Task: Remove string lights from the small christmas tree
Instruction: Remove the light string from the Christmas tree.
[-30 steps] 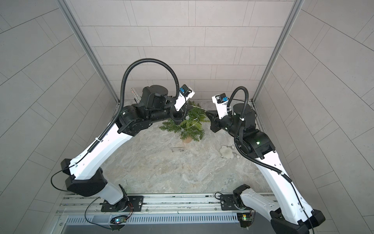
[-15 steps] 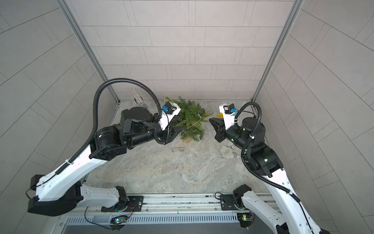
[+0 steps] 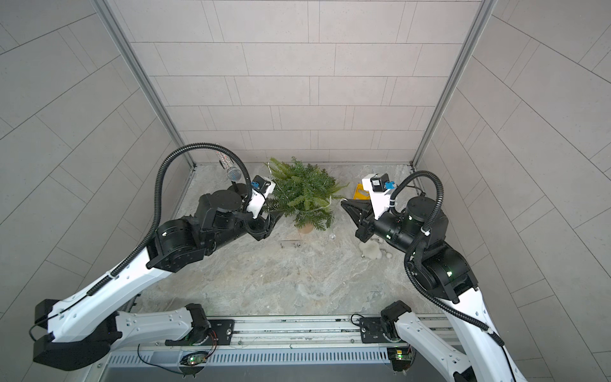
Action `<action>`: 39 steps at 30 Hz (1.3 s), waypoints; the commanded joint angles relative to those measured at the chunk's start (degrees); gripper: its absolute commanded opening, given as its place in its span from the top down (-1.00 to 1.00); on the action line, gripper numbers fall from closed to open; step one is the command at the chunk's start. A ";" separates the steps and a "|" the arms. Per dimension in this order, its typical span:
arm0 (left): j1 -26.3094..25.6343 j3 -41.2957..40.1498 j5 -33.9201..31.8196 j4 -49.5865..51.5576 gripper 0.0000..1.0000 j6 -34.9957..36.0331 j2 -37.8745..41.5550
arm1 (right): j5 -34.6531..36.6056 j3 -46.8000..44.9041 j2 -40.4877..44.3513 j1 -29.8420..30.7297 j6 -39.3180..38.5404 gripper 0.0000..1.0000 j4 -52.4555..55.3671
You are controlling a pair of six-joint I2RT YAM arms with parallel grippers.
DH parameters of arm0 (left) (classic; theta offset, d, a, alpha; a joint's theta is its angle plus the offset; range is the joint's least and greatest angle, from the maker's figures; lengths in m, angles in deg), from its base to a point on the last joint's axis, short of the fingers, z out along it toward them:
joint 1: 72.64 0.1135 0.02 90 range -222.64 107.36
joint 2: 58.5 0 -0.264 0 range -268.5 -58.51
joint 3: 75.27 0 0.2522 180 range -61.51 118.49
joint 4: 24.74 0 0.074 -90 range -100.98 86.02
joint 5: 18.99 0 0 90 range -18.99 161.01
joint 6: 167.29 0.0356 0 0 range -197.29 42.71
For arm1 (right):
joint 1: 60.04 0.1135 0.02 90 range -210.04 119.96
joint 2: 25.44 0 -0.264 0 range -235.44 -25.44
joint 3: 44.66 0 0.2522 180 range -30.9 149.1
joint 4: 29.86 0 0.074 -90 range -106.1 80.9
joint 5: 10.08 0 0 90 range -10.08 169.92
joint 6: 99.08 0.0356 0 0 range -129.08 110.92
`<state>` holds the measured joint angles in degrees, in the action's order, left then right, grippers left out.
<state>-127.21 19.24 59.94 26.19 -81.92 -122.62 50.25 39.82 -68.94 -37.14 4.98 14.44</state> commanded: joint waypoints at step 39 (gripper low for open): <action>11.44 -23.88 24.16 -28.38 -0.63 6.12 11.42 | -1.55 23.81 -25.44 22.55 0.09 1.00 -2.86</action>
<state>-116.56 -3.69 82.58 1.07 -74.64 -113.38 48.08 61.98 -93.31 -15.81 6.56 12.37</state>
